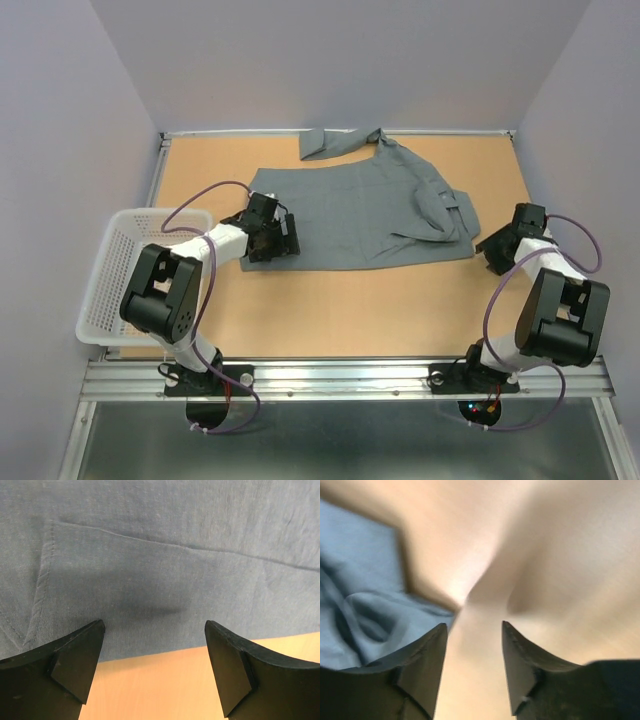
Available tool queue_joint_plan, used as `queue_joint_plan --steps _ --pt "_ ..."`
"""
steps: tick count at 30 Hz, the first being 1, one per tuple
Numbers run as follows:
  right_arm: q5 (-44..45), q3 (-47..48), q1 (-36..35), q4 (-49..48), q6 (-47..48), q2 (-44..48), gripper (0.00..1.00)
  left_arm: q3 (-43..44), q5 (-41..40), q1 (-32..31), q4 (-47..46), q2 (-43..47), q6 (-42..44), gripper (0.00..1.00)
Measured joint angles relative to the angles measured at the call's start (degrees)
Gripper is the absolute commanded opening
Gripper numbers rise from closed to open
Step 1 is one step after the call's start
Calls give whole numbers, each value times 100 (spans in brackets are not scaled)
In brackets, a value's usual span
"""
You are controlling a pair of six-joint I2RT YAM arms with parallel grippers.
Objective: Fold and stack the long sleeve shirts
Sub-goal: Fold the shirt
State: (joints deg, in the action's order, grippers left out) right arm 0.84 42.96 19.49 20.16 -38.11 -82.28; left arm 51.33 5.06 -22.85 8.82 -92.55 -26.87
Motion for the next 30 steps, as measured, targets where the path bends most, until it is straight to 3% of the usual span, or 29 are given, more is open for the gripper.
queue_joint_plan --steps 5,10,19,30 --pt "-448 763 -9 249 186 227 71 -50 61 -380 638 225 199 95" --pt "-811 1934 -120 107 212 -59 73 -118 142 -540 981 522 258 96" --pt "-975 2590 -540 -442 -304 -1523 58 -116 11 -527 1014 1370 240 97" --pt "-1078 2610 -678 -866 -789 -2680 46 -116 -238 -527 981 1399 175 98"
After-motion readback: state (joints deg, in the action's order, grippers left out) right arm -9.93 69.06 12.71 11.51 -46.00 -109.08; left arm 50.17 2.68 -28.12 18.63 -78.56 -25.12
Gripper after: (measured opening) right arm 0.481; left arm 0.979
